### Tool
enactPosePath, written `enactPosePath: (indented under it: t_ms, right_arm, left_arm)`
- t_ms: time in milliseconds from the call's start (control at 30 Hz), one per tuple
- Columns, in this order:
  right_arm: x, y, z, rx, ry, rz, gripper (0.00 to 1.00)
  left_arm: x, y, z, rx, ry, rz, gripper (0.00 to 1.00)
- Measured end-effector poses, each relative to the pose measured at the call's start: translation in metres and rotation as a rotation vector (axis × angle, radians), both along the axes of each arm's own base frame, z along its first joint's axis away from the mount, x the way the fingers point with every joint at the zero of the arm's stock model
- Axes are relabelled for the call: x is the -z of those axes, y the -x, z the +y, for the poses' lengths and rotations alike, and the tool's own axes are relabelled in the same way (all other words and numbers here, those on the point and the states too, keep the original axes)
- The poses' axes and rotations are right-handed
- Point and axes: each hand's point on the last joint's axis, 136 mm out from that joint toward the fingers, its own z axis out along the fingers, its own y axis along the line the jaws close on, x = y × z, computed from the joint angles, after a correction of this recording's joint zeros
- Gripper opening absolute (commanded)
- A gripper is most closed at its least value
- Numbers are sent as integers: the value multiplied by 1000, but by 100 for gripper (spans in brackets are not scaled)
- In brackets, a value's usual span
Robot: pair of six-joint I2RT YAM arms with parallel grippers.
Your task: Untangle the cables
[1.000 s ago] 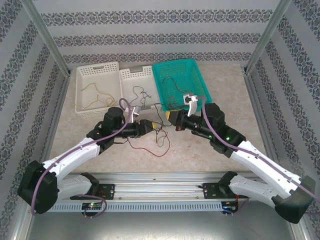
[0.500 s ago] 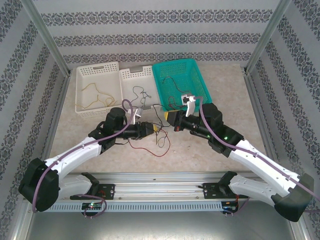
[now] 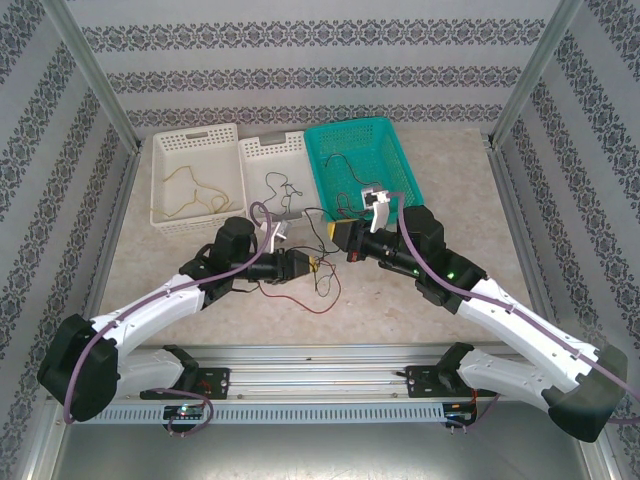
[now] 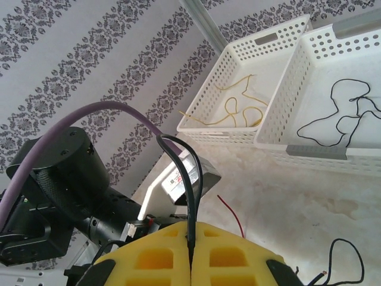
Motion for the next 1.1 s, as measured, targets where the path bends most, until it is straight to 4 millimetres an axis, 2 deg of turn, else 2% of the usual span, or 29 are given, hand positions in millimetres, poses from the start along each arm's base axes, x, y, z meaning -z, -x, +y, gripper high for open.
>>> enactPosePath:
  t_ms: [400, 1100]
  right_arm:
    - [2, 1, 2, -6, 5, 5, 0]
    - [1, 6, 10, -30, -8, 7, 0]
  left_arm:
    - [11, 7, -1, 30, -36, 12, 40]
    - [12, 3, -2, 20, -42, 8, 25]
